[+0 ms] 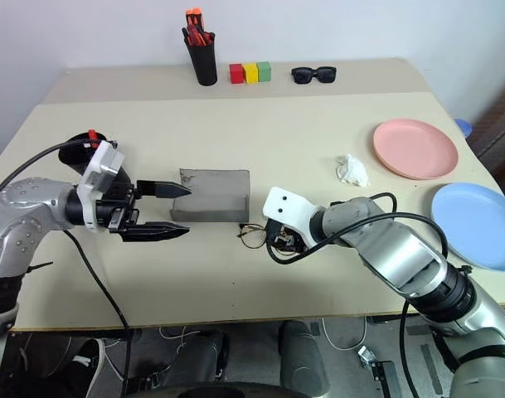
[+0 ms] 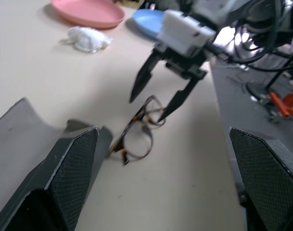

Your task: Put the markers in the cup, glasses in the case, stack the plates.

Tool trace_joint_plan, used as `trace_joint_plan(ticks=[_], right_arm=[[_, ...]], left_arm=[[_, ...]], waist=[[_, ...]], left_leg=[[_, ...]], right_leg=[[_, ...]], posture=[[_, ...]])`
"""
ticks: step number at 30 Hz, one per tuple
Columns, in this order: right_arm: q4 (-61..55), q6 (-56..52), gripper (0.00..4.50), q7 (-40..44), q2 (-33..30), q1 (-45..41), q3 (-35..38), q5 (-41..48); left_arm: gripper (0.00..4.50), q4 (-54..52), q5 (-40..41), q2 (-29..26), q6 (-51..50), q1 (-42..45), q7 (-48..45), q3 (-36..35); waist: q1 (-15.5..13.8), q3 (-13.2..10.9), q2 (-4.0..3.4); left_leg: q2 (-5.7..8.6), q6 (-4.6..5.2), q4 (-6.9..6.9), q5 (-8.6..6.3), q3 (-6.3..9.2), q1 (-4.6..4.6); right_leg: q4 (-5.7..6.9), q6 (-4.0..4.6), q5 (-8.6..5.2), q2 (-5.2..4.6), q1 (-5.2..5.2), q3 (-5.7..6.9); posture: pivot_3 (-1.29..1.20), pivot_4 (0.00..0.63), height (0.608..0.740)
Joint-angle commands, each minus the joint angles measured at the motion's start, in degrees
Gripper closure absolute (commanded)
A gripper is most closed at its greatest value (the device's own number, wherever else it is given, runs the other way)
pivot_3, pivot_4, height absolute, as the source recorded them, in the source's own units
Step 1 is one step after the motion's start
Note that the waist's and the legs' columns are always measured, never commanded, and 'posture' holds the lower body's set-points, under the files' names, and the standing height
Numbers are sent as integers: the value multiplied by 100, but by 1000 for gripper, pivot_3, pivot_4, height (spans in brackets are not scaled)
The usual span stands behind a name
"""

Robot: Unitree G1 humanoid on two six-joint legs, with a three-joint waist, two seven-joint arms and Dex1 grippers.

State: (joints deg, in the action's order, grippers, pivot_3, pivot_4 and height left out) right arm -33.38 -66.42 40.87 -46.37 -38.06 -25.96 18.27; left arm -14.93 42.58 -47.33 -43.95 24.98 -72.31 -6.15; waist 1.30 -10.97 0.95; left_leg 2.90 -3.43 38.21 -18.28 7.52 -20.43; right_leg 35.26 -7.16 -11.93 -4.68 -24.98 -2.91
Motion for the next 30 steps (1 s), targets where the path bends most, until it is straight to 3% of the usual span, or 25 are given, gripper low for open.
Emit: trace_joint_plan(ticks=[1,20,23,25,30], right_arm=[[-46,-145,2693,6,210,-242,99,73],[227,-105,2693,86,-92,-124,-497,-335],[313,-83,3538,100,-47,-129,-479,-339],[342,-66,4458,101,-53,-132,-508,-368],[367,-82,4458,122,-1,-128,-514,-402]], left_arm=[[0,-207,203,-220,67,-17,-85,-309],[0,101,-28,-477,979,-761,-449,-449],[0,177,-62,-498,1093,-820,-516,-444],[0,201,-78,-513,1144,-854,-551,-444],[0,307,-115,-552,1259,-886,-638,-447]], waist=[[-10,0,1],[-23,0,0],[-24,0,0],[-25,0,0],[-28,0,0]], left_leg=[[0,0,0,0,0,0],[1,0,-3,0,-3,-4],[1,0,-3,0,-3,-5],[1,0,-3,0,-3,-4],[0,1,-3,0,-3,-3]], right_leg=[[0,0,0,0,0,0],[-4,0,0,-2,-2,0],[-5,0,0,-3,-3,0],[-5,0,0,-3,-2,0],[-4,0,0,-2,-1,0]], posture=[[0,150,740],[0,150,740],[0,150,740],[0,150,740],[0,150,740]])
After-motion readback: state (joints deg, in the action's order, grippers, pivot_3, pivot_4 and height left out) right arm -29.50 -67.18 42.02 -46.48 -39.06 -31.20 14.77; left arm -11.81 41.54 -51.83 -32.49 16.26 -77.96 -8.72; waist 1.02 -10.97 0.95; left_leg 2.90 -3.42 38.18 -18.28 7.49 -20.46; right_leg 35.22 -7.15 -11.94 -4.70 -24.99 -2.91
